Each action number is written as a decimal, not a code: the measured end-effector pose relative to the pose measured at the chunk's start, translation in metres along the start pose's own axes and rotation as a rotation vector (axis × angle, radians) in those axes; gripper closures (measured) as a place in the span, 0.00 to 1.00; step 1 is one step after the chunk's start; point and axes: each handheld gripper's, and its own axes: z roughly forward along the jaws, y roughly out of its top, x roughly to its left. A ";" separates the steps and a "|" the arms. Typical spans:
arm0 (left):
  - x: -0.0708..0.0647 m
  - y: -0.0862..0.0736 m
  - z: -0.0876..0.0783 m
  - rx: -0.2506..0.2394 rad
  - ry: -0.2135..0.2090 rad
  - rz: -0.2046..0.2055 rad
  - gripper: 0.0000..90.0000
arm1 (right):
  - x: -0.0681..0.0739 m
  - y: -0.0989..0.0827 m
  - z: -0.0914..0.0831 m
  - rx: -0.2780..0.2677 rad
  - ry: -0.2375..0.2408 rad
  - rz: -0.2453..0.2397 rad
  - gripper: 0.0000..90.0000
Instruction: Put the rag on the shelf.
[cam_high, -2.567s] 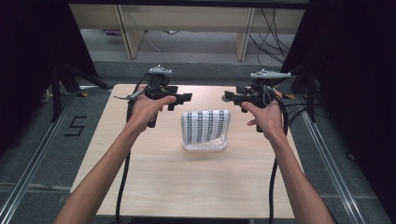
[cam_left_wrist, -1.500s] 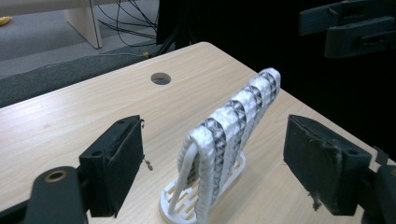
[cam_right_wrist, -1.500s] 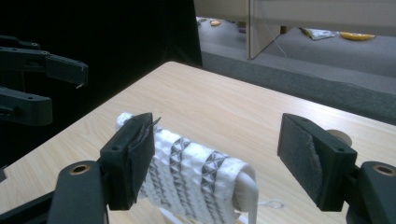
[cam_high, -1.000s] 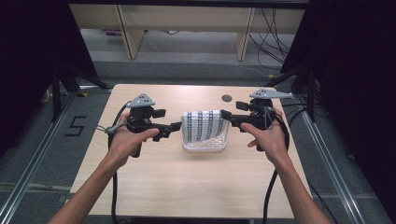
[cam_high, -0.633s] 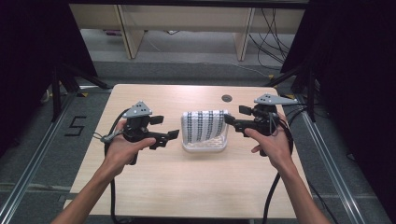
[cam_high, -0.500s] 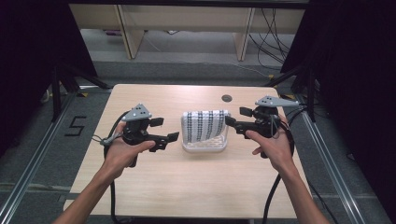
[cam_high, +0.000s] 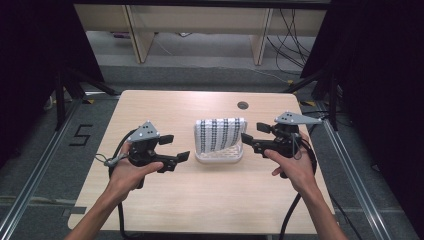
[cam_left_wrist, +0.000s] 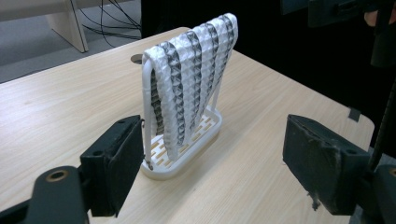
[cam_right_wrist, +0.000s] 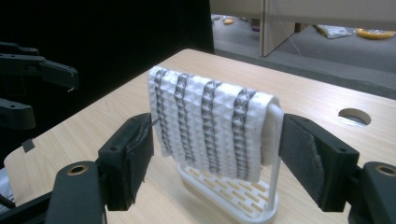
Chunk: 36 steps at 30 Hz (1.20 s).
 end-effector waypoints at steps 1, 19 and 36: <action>0.000 -0.002 0.000 0.001 -0.003 -0.001 0.22 | 0.000 -0.001 -0.001 0.012 -0.005 0.003 0.30; -0.016 -0.026 -0.011 -0.013 -0.029 0.012 0.22 | 0.005 -0.023 -0.010 0.019 -0.007 0.002 0.23; -0.022 -0.052 -0.015 -0.004 -0.038 0.036 0.21 | 0.017 -0.041 -0.016 0.021 0.019 -0.002 0.22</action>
